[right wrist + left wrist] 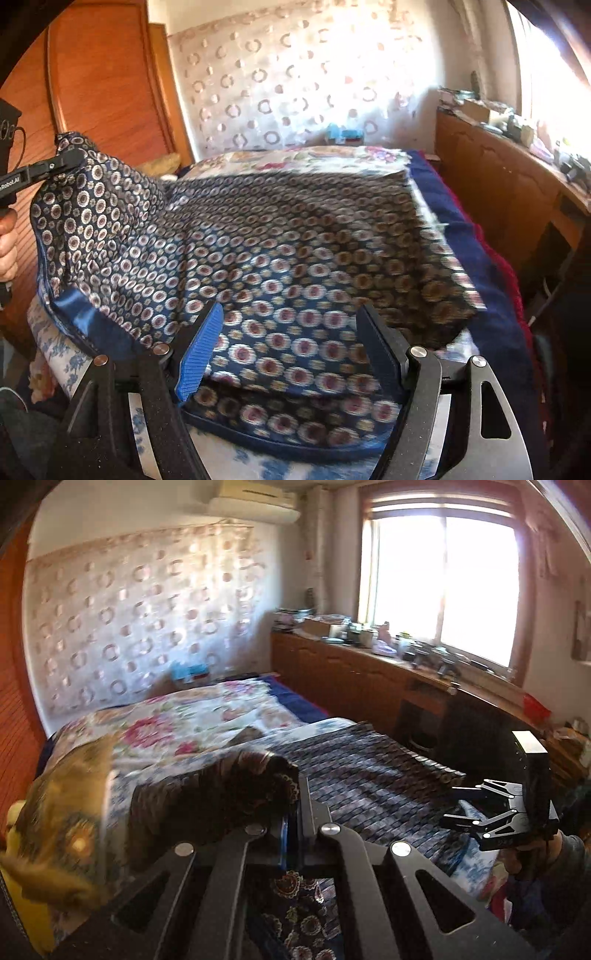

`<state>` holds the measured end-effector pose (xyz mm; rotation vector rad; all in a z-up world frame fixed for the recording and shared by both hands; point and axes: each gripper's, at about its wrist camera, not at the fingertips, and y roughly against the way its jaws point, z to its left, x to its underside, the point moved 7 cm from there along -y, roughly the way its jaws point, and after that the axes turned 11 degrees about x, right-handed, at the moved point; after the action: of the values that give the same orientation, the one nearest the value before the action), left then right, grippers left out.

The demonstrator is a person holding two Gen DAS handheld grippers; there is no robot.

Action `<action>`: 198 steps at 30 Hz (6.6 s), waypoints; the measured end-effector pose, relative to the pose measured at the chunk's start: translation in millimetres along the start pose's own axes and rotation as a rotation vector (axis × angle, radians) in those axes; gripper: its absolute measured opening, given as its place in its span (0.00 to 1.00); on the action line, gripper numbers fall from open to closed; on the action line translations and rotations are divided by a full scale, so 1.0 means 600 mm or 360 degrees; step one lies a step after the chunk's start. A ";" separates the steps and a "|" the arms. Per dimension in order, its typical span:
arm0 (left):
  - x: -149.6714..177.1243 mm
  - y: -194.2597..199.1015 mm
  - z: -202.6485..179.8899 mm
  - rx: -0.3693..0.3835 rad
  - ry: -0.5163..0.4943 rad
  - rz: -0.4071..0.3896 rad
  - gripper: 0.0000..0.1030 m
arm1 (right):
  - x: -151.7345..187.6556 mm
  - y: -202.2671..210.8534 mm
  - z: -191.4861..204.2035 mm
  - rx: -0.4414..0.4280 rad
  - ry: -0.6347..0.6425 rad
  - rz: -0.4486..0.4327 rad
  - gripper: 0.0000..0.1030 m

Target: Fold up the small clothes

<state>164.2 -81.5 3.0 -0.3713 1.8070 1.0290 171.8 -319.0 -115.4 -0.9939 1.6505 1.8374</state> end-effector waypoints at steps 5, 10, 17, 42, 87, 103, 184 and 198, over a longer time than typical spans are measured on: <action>-0.044 -0.040 -0.065 0.0108 -0.0099 0.0021 0.00 | 0.003 0.027 -0.040 0.0032 -0.0065 -0.0032 0.74; -0.080 -0.073 -0.131 0.0217 -0.0187 0.0040 0.00 | 0.008 0.045 -0.066 0.0054 -0.0103 -0.0046 0.74; -0.078 -0.139 -0.165 0.0261 -0.0202 0.0191 0.05 | 0.017 0.061 -0.097 0.0056 -0.0156 -0.0052 0.74; 0.029 -0.106 -0.026 0.0061 -0.0023 0.0306 0.36 | -0.044 0.041 -0.091 0.0101 -0.0106 -0.0071 0.74; 0.099 -0.076 0.145 -0.0049 0.0193 0.0293 0.36 | -0.215 -0.165 0.146 -0.0093 0.0353 0.0046 0.02; 0.105 -0.091 0.125 -0.0021 0.0174 0.0311 0.36 | -0.258 -0.162 -0.045 0.0269 0.0111 -0.0001 0.60; 0.153 -0.191 0.041 0.0026 0.0168 0.0493 0.36 | -0.235 -0.235 -0.132 0.0167 0.0098 0.0173 0.41; 0.167 -0.207 0.032 -0.0035 0.0113 0.0528 0.38 | -0.214 -0.252 -0.109 0.0202 0.0201 0.0219 0.00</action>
<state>209.1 -121.2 -146.3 -0.1230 1.9645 1.2772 379.2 -343.5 -113.2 -0.9815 1.9289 1.7613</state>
